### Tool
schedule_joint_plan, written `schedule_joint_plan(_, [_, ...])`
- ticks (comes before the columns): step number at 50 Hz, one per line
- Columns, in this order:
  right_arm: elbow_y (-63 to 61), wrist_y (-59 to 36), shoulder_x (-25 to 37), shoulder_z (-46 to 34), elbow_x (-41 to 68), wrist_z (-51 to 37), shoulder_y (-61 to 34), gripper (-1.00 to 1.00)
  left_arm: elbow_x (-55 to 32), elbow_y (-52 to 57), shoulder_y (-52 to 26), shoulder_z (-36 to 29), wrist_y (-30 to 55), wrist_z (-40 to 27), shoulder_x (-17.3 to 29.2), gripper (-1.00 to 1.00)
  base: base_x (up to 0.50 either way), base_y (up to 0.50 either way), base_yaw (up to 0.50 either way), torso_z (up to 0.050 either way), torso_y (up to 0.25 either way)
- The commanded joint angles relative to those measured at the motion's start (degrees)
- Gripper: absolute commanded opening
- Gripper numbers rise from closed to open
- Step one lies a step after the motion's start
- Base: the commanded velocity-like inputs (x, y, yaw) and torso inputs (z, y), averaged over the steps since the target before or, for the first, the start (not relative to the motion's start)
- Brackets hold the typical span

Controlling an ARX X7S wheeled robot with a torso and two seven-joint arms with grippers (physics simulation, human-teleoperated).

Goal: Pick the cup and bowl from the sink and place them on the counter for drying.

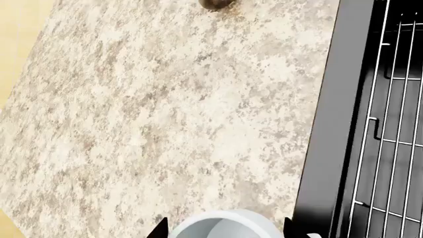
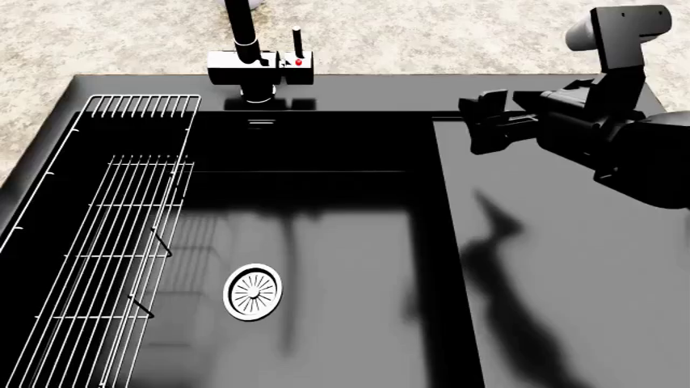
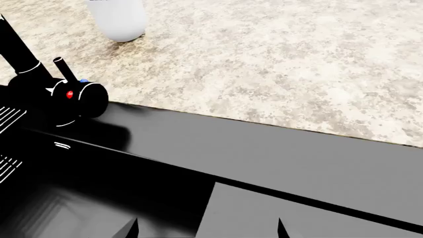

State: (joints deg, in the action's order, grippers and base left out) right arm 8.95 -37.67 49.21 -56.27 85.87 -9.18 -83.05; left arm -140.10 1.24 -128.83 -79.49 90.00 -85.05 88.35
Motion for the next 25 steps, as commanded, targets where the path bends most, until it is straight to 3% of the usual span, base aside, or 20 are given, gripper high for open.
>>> schedule_joint_plan(1, [0.26, 0.14, -0.5, -0.07, -0.13, 0.1, 0.35, 1.0, -0.66, -4.12, 0.16, 2.32, 0.0, -4.94, 1.65, -1.0, 0.0, 0.0, 0.0, 0.0, 0.0])
schedule_joint_plan(25, [0.01, -0.32, -1.42, -0.43, -0.2, -0.59, 0.77, 1.0, 0.07, -8.99, 2.53, 5.92, 0.0, -4.82, 1.65, -1.0, 0.0, 0.0, 0.0, 0.0, 0.0])
